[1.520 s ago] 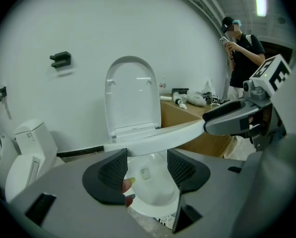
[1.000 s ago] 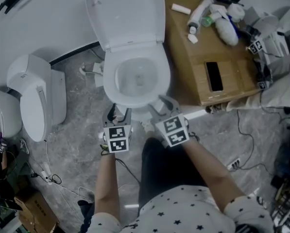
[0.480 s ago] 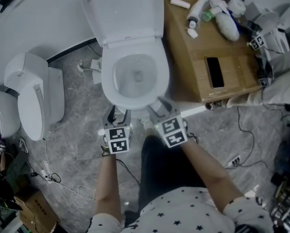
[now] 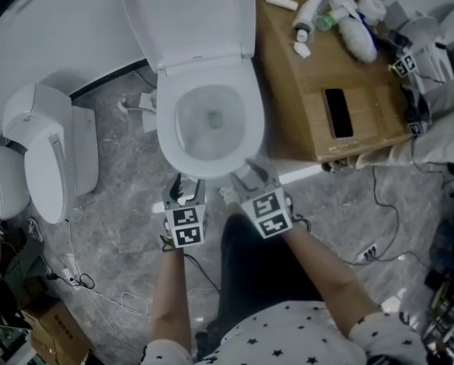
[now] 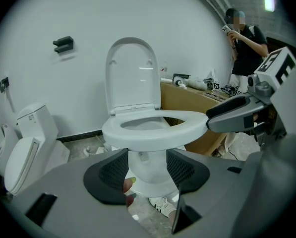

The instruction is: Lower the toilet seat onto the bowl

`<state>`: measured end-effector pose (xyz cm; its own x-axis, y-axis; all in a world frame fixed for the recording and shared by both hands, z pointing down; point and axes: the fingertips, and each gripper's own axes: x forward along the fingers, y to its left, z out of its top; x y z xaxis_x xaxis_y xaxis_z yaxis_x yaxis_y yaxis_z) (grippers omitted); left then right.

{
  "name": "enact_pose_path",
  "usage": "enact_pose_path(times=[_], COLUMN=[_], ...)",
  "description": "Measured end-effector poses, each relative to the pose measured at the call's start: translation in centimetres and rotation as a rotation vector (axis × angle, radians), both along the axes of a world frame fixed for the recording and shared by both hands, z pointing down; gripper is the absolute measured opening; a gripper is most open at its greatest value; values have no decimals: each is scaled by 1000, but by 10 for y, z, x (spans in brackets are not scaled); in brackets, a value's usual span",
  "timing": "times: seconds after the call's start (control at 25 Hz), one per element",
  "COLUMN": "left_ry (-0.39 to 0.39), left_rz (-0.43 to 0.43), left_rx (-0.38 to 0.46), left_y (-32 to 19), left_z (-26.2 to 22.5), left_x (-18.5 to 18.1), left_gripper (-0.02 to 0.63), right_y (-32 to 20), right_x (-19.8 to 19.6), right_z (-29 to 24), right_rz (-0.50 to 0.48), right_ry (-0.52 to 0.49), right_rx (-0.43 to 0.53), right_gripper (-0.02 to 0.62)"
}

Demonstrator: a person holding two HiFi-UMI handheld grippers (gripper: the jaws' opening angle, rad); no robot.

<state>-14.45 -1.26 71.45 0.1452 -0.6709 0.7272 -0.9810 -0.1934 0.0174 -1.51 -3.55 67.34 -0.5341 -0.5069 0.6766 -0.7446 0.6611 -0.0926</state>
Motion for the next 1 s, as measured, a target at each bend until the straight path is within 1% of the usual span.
enact_pose_path(times=[0.48, 1.0], left_ry=[-7, -6], left_rz=[10, 23], left_rx=[-29, -57], left_y=[15, 28], left_z=[34, 67], left_x=[3, 7], left_gripper=[241, 238], right_y=[15, 28], right_x=[2, 5], right_z=[31, 62], right_rz=[-9, 6], right_ry=[36, 42], right_rx=[-36, -72], right_gripper=[215, 215])
